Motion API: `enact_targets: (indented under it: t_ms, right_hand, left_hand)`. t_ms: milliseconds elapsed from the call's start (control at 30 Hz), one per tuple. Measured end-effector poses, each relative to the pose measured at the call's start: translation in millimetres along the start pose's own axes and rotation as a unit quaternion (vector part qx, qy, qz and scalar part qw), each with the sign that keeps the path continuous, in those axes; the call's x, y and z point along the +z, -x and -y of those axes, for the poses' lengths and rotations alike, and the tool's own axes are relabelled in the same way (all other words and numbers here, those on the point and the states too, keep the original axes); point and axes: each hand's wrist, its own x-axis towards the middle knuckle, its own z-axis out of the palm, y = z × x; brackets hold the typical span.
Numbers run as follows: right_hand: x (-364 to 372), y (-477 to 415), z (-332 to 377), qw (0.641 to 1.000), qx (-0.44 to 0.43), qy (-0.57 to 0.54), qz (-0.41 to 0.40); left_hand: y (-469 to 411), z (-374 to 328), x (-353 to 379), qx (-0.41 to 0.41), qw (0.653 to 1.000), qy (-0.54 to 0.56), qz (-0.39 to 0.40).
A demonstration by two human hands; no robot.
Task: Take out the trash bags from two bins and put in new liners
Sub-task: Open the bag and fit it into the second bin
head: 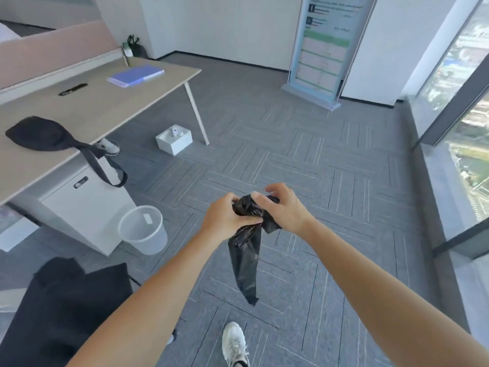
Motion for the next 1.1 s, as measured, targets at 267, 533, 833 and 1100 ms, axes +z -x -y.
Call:
enact_targets:
  t_ms: [267, 533, 833, 1100]
  right_hand:
    - [7, -125, 34, 0.994, 0.030, -0.050, 0.098]
    - [22, -226, 59, 0.983, 0.021, -0.097, 0.157]
    - [34, -335, 91, 0.946, -0.021, -0.130, 0.295]
    - [35, -403, 107, 0.978, -0.141, 0.018, 0.150]
  left_hand:
    - [-93, 25, -59, -0.041, 0.941, 0.302, 0.150]
    - [-160, 49, -103, -0.115, 0.814, 0.561, -0.095]
    - [-228, 44, -115, -0.198, 0.900, 0.283, -0.264]
    - [-270, 19, -116, -0.211, 0.855, 0.308, -0.361]
